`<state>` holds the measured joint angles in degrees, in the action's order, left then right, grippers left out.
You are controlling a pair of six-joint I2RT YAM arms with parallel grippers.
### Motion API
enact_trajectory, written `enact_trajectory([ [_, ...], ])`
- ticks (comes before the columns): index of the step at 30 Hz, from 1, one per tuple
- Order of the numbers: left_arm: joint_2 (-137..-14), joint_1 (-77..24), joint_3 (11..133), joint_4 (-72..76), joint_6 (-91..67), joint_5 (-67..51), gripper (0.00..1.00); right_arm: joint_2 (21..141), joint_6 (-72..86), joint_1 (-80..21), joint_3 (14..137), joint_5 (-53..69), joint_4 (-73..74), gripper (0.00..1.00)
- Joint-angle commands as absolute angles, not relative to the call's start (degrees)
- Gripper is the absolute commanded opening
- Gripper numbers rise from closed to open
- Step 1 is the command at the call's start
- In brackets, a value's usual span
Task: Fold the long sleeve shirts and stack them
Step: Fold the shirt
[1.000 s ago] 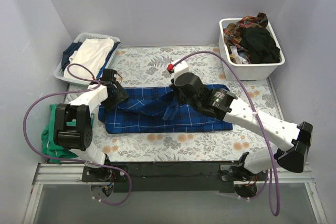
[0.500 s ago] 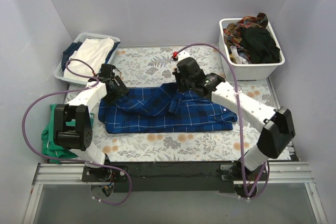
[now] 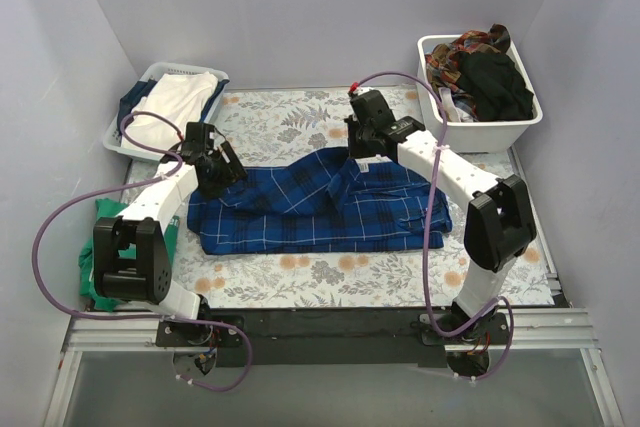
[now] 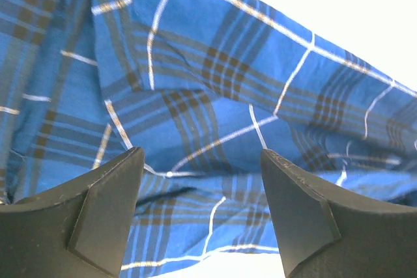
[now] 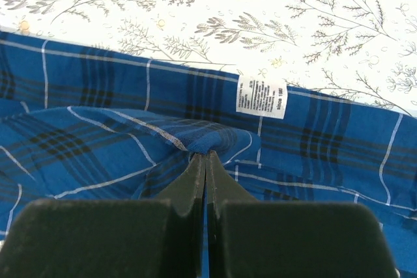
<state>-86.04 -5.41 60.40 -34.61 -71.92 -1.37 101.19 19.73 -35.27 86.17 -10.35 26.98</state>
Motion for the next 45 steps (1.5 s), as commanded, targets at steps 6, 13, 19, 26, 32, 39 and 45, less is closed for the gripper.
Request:
enact_trajectory([
  [6, -89.56, -5.27, 59.77, -39.03, -75.49, -10.1, 0.72, 106.78, 22.67, -33.14, 93.08, -6.95, 31.11, 0.01],
  [13, -93.78, -5.36, 63.19, -41.57, -78.31, -13.0, 0.72, 107.58, 21.8, -32.96, 94.22, -6.77, 31.29, 0.01],
  [19, -93.87, -5.45, 63.63, -43.33, -81.82, -13.36, 0.72, 106.7, 21.27, -32.78, 93.52, -7.82, 31.29, 0.01],
  [26, -93.17, -5.36, 66.88, -45.08, -85.43, -15.56, 0.73, 106.08, 21.01, -32.7, 92.37, -7.91, 31.29, 0.01],
  [32, -90.97, -5.36, 65.75, -49.04, -83.85, -10.21, 0.73, 106.17, 20.65, -32.7, 92.72, -8.17, 31.2, 0.01],
  [39, -87.72, -3.7, 62.4, -49.4, -86.39, -6.86, 0.71, 105.65, 20.39, -32.26, 92.02, -8.35, 30.94, 0.01],
  [45, -89.38, -2.72, 62.84, -47.73, -87.27, -6.85, 0.62, 105.47, 20.39, -31.9, 91.23, -7.56, 30.5, 0.01],
])
